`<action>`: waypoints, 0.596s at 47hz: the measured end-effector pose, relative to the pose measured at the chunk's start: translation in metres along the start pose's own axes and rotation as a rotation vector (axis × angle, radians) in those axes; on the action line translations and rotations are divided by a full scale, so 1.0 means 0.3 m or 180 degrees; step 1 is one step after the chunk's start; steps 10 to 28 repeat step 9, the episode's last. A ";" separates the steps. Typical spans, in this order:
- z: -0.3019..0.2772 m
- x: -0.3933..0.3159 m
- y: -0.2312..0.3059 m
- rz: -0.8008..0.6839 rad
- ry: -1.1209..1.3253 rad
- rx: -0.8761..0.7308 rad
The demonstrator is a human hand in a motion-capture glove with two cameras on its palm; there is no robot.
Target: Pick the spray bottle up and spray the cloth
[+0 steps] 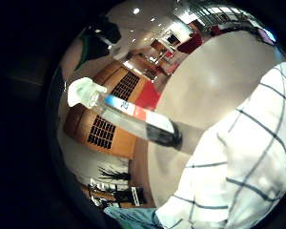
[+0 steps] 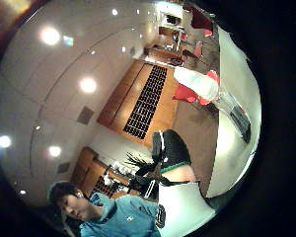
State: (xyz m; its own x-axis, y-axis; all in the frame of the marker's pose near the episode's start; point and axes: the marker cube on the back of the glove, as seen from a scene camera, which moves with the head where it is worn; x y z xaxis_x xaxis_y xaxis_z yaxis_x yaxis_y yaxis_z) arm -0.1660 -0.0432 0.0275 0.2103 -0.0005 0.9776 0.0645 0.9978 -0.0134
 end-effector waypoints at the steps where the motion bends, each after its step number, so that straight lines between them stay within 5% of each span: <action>1: -0.010 -0.002 0.003 -0.0009 -0.0007 0.0008; 28: -0.036 -0.021 0.061 -0.0082 -0.0033 -0.0025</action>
